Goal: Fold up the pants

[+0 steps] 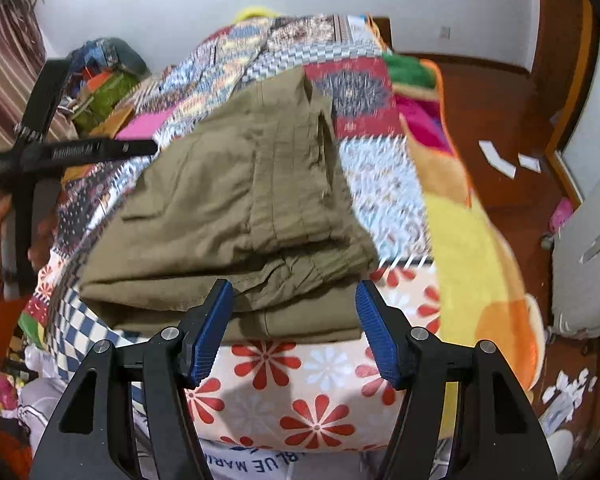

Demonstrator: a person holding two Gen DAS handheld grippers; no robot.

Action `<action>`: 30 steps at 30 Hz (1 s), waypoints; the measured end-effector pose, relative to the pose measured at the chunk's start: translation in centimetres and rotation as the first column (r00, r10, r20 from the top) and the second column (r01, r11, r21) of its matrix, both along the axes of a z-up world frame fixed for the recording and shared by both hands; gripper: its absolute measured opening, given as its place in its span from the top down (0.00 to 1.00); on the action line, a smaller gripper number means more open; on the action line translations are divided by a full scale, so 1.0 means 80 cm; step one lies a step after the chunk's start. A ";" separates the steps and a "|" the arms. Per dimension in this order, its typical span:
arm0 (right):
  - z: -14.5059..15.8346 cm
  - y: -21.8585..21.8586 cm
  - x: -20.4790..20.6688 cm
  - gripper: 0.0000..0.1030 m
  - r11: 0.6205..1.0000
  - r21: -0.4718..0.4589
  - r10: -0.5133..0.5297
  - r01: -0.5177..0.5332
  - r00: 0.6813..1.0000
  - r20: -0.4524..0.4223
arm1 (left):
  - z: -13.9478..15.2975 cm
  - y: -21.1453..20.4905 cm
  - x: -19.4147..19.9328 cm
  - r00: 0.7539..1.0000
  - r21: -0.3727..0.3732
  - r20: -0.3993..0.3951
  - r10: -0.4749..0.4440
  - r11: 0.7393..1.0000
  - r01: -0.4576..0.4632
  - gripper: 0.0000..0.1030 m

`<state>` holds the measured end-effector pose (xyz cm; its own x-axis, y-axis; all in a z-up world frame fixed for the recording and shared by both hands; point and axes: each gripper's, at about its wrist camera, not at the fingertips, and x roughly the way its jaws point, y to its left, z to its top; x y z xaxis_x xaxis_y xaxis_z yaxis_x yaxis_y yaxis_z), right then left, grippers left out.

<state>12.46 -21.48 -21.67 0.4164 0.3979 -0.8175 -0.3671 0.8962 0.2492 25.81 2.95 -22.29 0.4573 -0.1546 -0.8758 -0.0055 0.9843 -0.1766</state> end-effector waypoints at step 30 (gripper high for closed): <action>-0.023 0.018 0.087 0.28 0.988 -0.153 0.017 -0.014 1.000 0.019 | -0.018 0.033 -0.033 0.993 -0.094 0.026 0.114 0.989 -0.111 0.83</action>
<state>19.40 -20.02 -23.54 0.4281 0.2755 -0.8607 -0.3850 0.9172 0.1020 23.19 5.56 -23.74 0.5034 -0.1801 -0.8451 -0.1081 0.9572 -0.2684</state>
